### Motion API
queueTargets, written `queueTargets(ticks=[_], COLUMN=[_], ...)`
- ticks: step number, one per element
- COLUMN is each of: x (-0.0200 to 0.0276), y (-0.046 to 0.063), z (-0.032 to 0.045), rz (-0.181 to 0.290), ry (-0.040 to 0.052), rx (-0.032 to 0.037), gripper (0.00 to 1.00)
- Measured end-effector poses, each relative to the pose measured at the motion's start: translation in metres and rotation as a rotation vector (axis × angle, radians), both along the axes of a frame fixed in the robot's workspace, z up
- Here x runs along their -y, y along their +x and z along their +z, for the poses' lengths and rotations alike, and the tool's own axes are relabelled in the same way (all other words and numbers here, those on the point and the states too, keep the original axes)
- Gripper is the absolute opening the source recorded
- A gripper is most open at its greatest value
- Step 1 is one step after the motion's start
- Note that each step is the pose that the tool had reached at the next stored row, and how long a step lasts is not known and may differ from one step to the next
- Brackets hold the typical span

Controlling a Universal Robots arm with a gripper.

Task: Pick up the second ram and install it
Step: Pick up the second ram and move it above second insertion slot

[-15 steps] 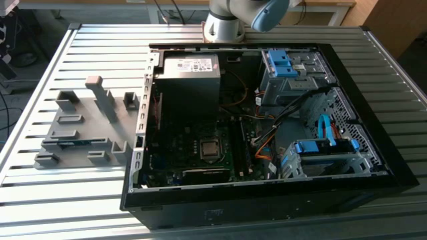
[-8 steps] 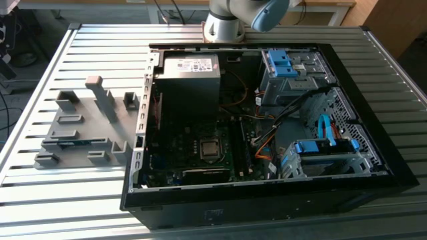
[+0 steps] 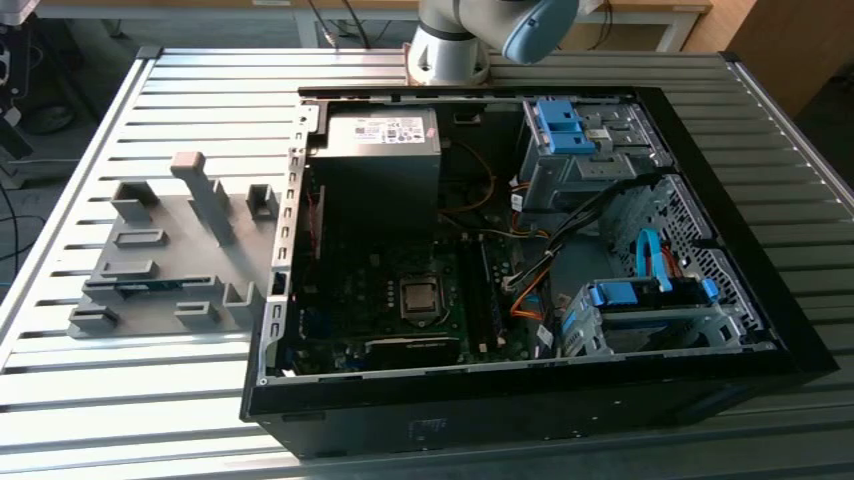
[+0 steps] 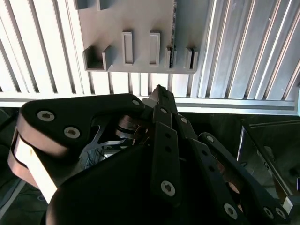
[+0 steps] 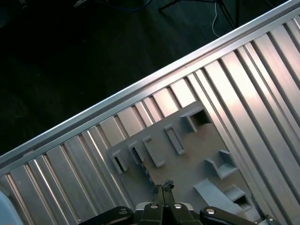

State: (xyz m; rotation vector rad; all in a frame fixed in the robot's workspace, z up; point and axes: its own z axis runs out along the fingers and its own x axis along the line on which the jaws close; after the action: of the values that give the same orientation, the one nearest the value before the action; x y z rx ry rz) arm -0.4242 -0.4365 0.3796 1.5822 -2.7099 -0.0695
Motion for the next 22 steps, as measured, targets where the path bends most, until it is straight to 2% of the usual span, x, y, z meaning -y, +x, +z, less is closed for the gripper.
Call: queueTargets(ticks=[4, 11, 17, 22], x=[0.0, 0.0, 0.0, 0.0], y=[0.0, 0.0, 0.0, 0.0], z=[0.0, 0.0, 0.0, -0.0001], rz=[0.035, 0.127, 0.17, 0.226], ry=[0.0, 0.0, 0.0, 0.0001], rx=[0.0, 0.0, 0.0001, 0.0001], gripper=[0.11, 0.11, 0.11, 0.11])
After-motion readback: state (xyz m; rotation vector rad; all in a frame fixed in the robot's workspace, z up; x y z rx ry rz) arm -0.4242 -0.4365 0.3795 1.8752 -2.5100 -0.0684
